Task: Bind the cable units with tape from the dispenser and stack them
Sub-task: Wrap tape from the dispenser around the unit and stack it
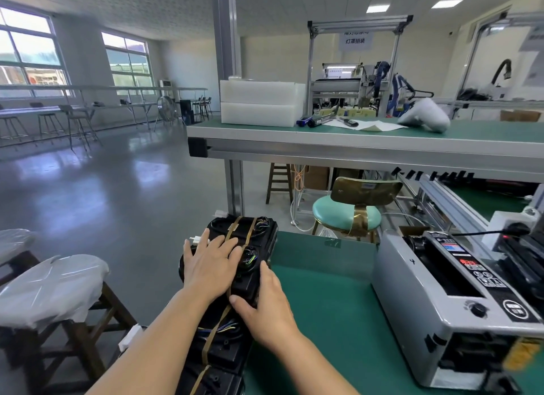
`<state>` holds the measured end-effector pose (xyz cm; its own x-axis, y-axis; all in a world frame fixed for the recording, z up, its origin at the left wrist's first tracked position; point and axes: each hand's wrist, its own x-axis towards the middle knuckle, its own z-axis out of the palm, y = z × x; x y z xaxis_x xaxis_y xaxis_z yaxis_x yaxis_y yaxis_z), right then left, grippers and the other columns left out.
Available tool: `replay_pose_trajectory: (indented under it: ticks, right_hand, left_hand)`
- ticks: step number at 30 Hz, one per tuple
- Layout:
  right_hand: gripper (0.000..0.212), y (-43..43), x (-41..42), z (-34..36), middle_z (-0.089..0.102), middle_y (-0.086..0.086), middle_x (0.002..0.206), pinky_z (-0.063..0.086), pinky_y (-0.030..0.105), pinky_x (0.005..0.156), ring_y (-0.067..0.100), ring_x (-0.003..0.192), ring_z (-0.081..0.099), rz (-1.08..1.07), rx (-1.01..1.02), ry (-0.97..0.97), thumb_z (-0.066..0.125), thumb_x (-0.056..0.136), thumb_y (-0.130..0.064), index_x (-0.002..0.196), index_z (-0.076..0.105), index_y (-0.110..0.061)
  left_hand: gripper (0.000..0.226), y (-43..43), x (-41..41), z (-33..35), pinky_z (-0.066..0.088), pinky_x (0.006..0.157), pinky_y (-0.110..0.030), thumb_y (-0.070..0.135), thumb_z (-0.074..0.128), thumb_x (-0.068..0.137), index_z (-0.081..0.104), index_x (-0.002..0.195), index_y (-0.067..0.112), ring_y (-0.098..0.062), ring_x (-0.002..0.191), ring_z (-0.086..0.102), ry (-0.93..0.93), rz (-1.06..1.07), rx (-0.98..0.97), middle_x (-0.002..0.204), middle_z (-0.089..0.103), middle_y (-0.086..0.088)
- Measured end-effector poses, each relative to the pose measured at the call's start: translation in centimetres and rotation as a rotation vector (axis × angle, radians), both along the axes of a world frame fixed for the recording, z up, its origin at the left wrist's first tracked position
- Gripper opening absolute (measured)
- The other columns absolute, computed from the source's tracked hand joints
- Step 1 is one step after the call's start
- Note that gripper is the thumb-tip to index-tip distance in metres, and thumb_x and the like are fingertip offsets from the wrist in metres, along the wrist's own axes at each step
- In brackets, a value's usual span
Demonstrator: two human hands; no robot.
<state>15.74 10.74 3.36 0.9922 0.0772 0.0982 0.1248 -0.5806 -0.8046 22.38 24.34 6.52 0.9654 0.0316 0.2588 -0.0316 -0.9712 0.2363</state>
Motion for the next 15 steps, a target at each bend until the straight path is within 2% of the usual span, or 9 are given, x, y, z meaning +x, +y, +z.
replay_pose_trajectory:
  ticks: [3, 9, 13, 15]
  right_hand:
    - [0.09, -0.9, -0.7, -0.3, 0.027, -0.01, 0.158, 0.033, 0.029, 0.114, 0.009, 0.142, 0.032, -0.013, 0.086, -0.034, 0.065, 0.085, -0.051, 0.156, 0.014, -0.029]
    - [0.083, -5.3, -2.5, -2.0, 0.023, -0.007, 0.16, 0.034, 0.036, 0.115, 0.012, 0.14, 0.036, -0.13, 0.083, 0.027, 0.056, 0.09, -0.055, 0.156, 0.017, -0.023]
    - [0.071, -9.9, -4.2, -3.3, 0.036, -0.006, 0.15, 0.038, 0.031, 0.11, 0.01, 0.132, 0.043, -0.256, -0.008, 0.072, 0.054, 0.094, -0.048, 0.153, 0.025, -0.022]
    - [0.063, -12.0, -5.4, -3.7, 0.044, -0.005, 0.141, 0.039, 0.024, 0.106, 0.008, 0.125, 0.049, -0.272, -0.047, 0.068, 0.056, 0.095, -0.042, 0.149, 0.034, -0.02]
  left_hand:
    - [0.049, -0.2, -0.6, 0.1, -0.006, 0.119, -0.052, 0.05, 0.015, 0.102, 0.031, 0.148, 0.044, -0.019, 0.151, 0.003, -0.032, -0.005, -0.012, 0.159, 0.028, 0.009]
    - [0.048, -3.1, -3.3, 1.1, -0.003, 0.12, -0.048, 0.045, 0.021, 0.102, 0.037, 0.148, 0.037, -0.018, 0.151, 0.007, -0.227, -0.088, -0.104, 0.157, 0.031, 0.01]
    - [0.046, -8.2, -5.7, 0.3, 0.0, 0.121, -0.04, 0.039, 0.034, 0.102, 0.043, 0.146, 0.029, -0.015, 0.149, 0.015, -0.272, -0.235, -0.207, 0.153, 0.039, 0.008]
    - [0.043, -10.7, -7.6, -0.7, 0.003, 0.12, -0.04, 0.035, 0.048, 0.099, 0.051, 0.14, 0.026, -0.017, 0.145, 0.028, -0.267, -0.308, -0.145, 0.145, 0.049, 0.006]
